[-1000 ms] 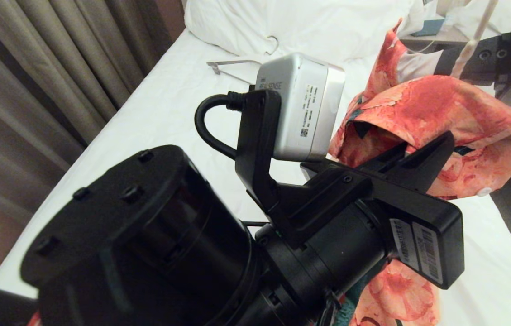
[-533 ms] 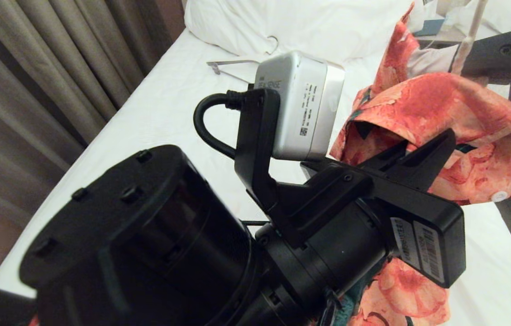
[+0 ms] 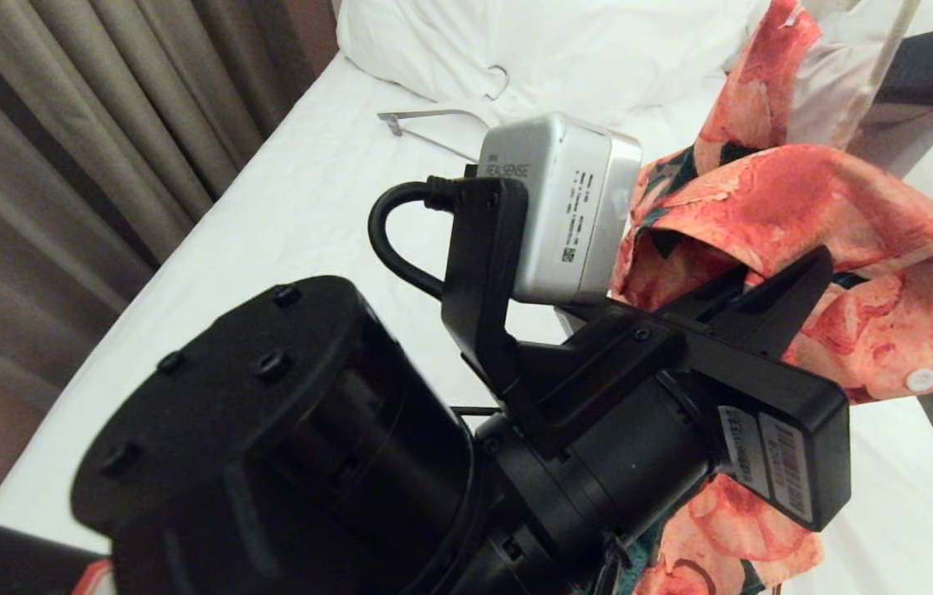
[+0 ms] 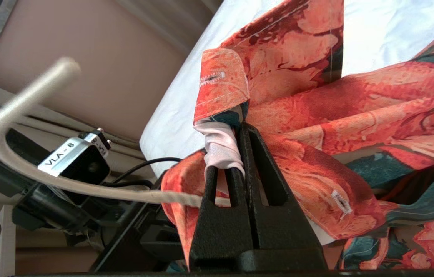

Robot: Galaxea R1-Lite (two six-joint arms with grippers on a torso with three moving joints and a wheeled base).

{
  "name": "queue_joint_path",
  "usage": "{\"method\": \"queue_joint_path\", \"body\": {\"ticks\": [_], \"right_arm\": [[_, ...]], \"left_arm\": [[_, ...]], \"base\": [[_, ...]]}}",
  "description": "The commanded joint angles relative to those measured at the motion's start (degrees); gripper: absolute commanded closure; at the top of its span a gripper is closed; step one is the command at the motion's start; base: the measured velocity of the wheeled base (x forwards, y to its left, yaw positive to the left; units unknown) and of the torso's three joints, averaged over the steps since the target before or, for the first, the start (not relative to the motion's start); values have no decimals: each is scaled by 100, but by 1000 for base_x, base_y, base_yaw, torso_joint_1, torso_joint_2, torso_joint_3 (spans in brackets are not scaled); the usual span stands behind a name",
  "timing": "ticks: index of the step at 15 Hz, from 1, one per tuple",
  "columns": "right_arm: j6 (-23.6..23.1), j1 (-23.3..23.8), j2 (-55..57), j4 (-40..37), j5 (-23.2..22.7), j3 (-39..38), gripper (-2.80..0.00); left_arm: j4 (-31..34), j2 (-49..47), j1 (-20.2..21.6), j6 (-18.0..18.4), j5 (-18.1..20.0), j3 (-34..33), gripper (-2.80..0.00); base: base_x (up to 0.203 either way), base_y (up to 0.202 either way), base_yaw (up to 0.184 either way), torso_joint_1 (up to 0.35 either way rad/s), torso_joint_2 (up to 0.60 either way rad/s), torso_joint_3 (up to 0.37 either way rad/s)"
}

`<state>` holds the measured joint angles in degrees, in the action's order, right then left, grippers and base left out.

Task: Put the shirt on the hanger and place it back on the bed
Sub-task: Hook the other side of the shirt onto the hanger

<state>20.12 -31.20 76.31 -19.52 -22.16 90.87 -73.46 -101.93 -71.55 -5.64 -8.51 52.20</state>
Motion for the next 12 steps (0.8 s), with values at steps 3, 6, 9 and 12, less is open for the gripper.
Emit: {"method": "queue_joint_path", "body": {"ticks": [3,6,9,12], "right_arm": [[10,-53,-99,-35,-51,-17,0],[10,-52,-142,-50,-34,-33,0],[10,-61,-221,-209,-51,-32,-280],[10,-62,-285,-285,-51,-25,-280]], "left_arm": [[-46,-38,0,-7,-10,9,0],[-46,-29,0,-7,-10,18,0],[-42,-12,47,-2,-10,35,0],[-46,-3,62,2,-10,45,0]], "base": [[0,0,0,0,0,0],[0,0,0,0,0,0],[0,0,0,0,0,0],[0,0,0,0,0,0]]}}
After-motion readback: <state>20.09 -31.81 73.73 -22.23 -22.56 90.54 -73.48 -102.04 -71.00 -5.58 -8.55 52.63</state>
